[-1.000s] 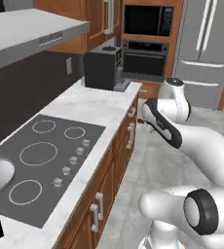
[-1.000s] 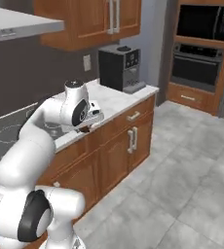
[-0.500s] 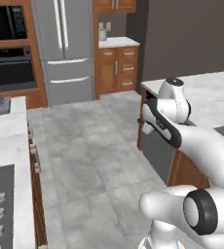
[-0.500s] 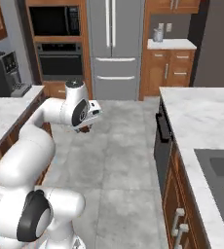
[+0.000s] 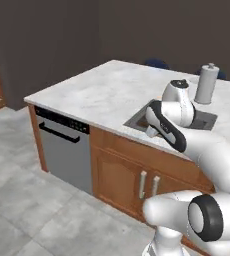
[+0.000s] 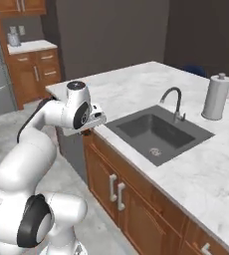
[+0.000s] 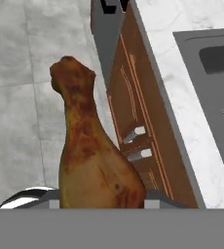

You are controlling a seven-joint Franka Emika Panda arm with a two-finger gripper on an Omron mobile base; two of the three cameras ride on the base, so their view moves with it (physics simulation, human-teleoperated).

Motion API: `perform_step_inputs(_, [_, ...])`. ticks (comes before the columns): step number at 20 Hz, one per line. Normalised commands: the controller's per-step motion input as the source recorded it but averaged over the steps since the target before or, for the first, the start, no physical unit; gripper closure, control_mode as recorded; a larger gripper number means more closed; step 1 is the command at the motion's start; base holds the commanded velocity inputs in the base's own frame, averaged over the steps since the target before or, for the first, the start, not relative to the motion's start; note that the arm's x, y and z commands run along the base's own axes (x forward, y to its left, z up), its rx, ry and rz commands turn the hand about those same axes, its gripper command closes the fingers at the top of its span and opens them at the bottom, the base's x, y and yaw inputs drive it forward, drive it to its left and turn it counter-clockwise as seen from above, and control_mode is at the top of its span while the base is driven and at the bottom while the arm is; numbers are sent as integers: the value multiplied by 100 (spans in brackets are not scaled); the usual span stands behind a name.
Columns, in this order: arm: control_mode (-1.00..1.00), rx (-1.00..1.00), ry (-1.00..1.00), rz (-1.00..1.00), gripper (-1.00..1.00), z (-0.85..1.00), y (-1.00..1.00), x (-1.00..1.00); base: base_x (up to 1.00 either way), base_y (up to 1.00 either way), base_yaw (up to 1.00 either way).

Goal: Take the chicken drumsticks from the pan and place one on each plate on the dining counter.

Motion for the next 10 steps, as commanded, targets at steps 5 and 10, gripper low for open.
perform_step_inputs(5, [100,0,0,0,100,0,0,0,32,31,-91])
perform_step_inputs(10, [100,0,0,0,100,0,0,0,55,50,-64])
